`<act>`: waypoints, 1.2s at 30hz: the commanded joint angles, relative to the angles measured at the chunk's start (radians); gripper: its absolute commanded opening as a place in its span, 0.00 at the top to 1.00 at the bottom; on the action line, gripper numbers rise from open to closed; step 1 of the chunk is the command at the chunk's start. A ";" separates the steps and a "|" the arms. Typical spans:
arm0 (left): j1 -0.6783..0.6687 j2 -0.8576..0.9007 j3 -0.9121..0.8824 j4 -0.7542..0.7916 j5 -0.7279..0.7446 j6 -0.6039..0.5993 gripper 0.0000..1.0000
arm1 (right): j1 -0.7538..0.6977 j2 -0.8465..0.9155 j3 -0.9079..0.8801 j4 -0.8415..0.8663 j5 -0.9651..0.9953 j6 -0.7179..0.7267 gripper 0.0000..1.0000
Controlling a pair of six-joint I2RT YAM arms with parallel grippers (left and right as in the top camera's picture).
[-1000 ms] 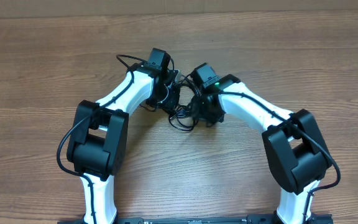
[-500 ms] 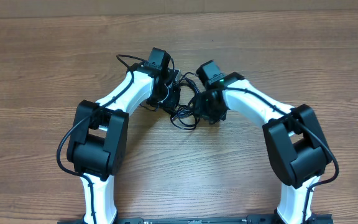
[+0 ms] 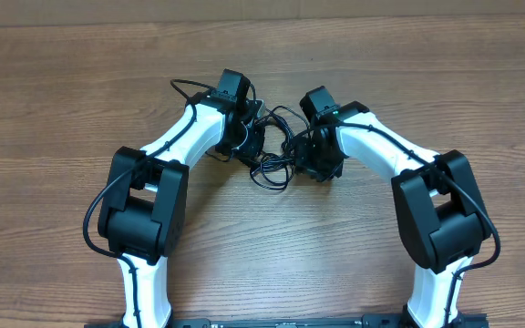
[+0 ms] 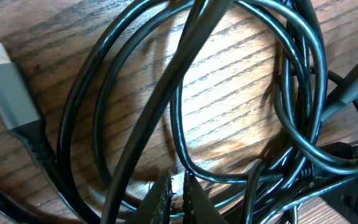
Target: Untangle cables
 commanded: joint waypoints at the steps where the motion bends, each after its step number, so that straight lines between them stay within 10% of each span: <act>1: 0.006 0.011 -0.006 0.004 0.018 -0.010 0.90 | 0.018 0.017 0.020 0.026 -0.027 -0.052 0.62; 17: 0.006 0.011 -0.006 -0.001 -0.040 -0.064 0.91 | 0.049 0.053 0.020 0.013 0.059 0.037 0.68; 36: 0.006 0.011 -0.006 0.003 -0.053 -0.100 0.92 | 0.002 0.062 0.100 -0.383 0.410 0.083 0.64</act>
